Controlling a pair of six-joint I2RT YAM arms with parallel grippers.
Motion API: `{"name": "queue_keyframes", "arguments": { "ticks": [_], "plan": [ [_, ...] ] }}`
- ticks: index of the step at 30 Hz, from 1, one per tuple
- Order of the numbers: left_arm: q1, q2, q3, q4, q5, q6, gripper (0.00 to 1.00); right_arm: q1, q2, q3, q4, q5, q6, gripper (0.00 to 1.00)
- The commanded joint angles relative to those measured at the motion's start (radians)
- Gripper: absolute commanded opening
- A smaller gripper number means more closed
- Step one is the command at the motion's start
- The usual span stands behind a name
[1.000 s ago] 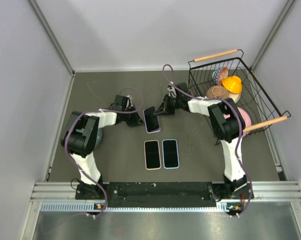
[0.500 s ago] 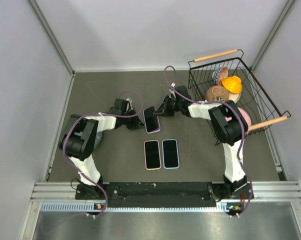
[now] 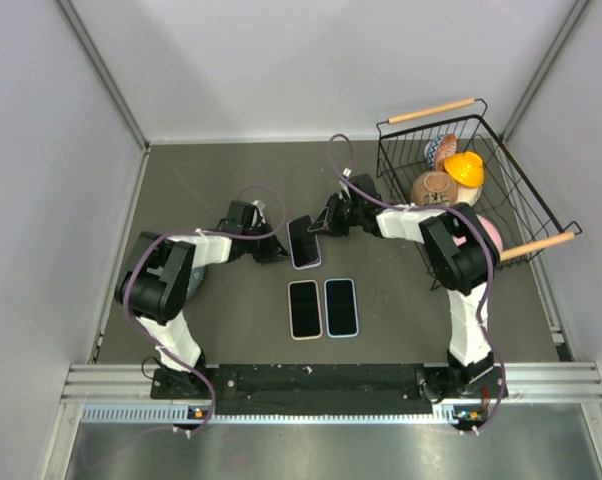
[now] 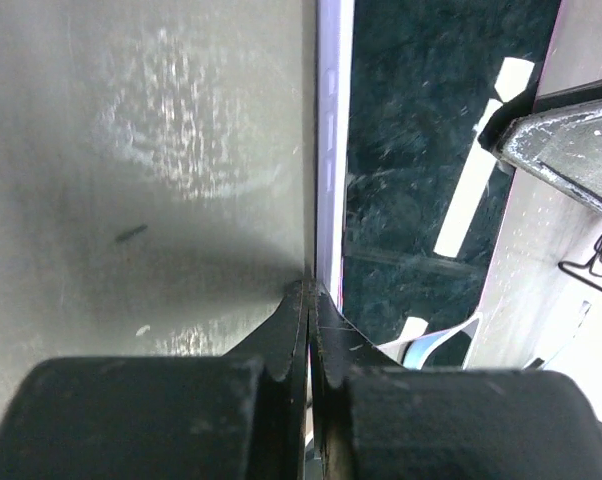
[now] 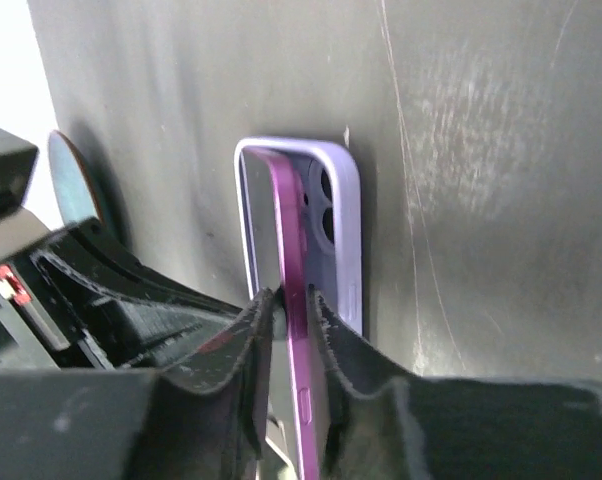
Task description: Put the phone into the phone case
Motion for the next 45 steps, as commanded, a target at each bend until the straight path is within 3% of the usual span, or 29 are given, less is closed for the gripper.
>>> {"name": "queue_keyframes", "arguments": {
  "ticks": [1, 5, 6, 9, 14, 17, 35, 41, 45],
  "plan": [
    [0.011, -0.046, -0.028, -0.112, -0.004, 0.027, 0.03, 0.04, -0.095, 0.045, -0.132, 0.01, -0.078, 0.24],
    [0.058, -0.076, 0.007, -0.152, -0.026, 0.056, 0.2, 0.028, -0.136, 0.062, -0.202, 0.014, -0.133, 0.44],
    [0.066, -0.082, 0.012, -0.156, -0.029, 0.06, 0.22, 0.025, -0.143, 0.062, -0.213, 0.019, -0.142, 0.51],
    [0.075, -0.088, 0.038, -0.156, -0.021, 0.073, 0.3, 0.021, -0.158, 0.062, -0.244, 0.019, -0.187, 0.61],
    [0.075, -0.046, 0.093, -0.103, 0.058, 0.093, 0.42, 0.014, -0.166, 0.046, -0.251, 0.016, -0.217, 0.68],
    [0.075, -0.019, 0.104, -0.055, 0.11, 0.086, 0.44, 0.016, -0.146, 0.046, -0.25, -0.001, -0.222, 0.7],
    [0.069, 0.135, 0.141, -0.027, 0.17, 0.075, 0.36, 0.076, -0.034, 0.039, -0.178, 0.04, -0.21, 0.74],
    [0.069, 0.145, 0.113, -0.026, 0.189, 0.052, 0.27, 0.083, -0.034, 0.028, -0.075, -0.065, -0.164, 0.75],
    [0.069, 0.135, 0.069, 0.018, 0.247, 0.023, 0.22, 0.073, -0.041, 0.002, 0.081, -0.157, -0.098, 0.75]
  ]
}}
